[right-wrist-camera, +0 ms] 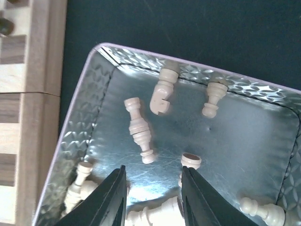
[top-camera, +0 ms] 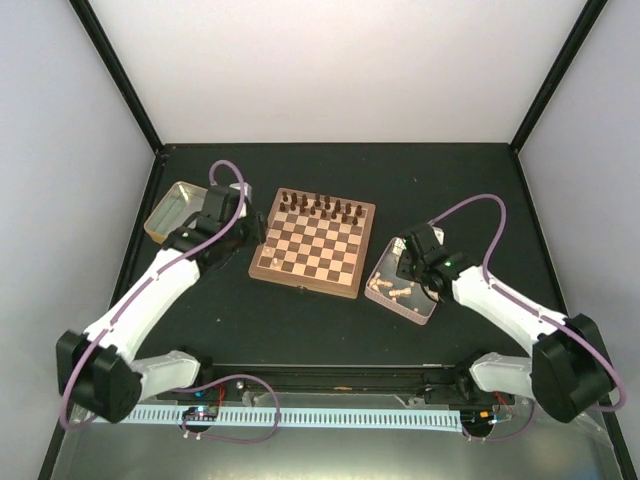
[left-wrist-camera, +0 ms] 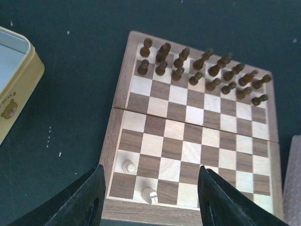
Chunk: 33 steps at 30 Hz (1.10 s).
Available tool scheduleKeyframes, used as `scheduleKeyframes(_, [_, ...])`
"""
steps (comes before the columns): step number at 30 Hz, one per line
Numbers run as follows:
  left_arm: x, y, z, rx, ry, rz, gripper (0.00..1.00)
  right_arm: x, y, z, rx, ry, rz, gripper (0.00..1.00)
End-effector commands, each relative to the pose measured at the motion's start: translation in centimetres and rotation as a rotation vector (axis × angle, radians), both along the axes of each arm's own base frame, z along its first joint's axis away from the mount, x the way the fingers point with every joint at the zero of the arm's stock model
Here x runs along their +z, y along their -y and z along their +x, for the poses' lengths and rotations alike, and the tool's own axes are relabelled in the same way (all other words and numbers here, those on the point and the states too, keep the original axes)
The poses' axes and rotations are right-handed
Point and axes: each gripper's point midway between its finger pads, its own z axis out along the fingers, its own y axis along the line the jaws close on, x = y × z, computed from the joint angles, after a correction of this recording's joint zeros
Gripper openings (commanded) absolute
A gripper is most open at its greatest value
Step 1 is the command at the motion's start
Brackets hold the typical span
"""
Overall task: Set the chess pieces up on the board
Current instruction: Pick up the chess piece from the storage box.
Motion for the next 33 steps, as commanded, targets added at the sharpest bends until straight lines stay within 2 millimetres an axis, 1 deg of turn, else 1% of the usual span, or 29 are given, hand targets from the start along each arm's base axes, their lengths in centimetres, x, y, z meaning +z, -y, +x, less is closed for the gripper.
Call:
scheduleKeyframes(1, [2.2, -0.2, -1.3, -0.028, 0.101, -0.040, 0.56, -1.8, -0.2, 0.2, 0.082, -0.079, -0.016, 0.33])
scheduleKeyframes(5, [3.0, 0.4, -2.2, -0.068, 0.146, -0.095, 0.57, -3.7, -0.9, 0.5, 0.142, -0.158, -0.039, 0.31])
scheduleKeyframes(9, [3.5, 1.8, -3.0, -0.138, 0.149, -0.161, 0.57, -5.3, -1.5, 0.5, 0.175, -0.209, -0.050, 0.28])
scheduleKeyframes(12, [3.7, 2.4, -3.2, -0.164, 0.144, -0.187, 0.58, -5.8, -1.5, 0.8, 0.179, -0.215, -0.060, 0.26])
scheduleKeyframes(19, [4.1, 2.9, -3.1, -0.187, 0.147, -0.205, 0.58, -7.0, -1.5, 1.8, 0.189, -0.225, -0.107, 0.25])
scheduleKeyframes(21, [4.2, 3.0, -3.2, -0.190, 0.149, -0.209, 0.58, -7.3, -1.4, 2.2, 0.186, -0.226, -0.124, 0.23])
scheduleKeyframes(23, [4.2, 3.1, -3.3, -0.196, 0.147, -0.213, 0.58, -7.5, -1.3, 2.4, 0.181, -0.228, -0.139, 0.18])
scheduleKeyframes(26, [4.2, 3.4, -3.6, -0.213, 0.141, -0.231, 0.58, -7.4, -0.9, 2.4, 0.169, -0.222, -0.151, 0.07])
scheduleKeyframes(28, [4.3, 4.1, -3.9, -0.238, 0.131, -0.270, 0.59, -6.7, -0.9, 2.3, 0.175, -0.198, -0.144, 0.02])
scheduleKeyframes(31, [4.8, 6.1, -4.7, -0.310, 0.100, -0.389, 0.62, -4.5, -1.2, 2.3, 0.216, -0.125, -0.114, 0.01])
scheduleKeyframes(33, [4.8, 7.5, -5.3, -0.341, 0.050, -0.499, 0.65, -2.9, -1.8, 2.3, 0.262, -0.068, -0.089, 0.01])
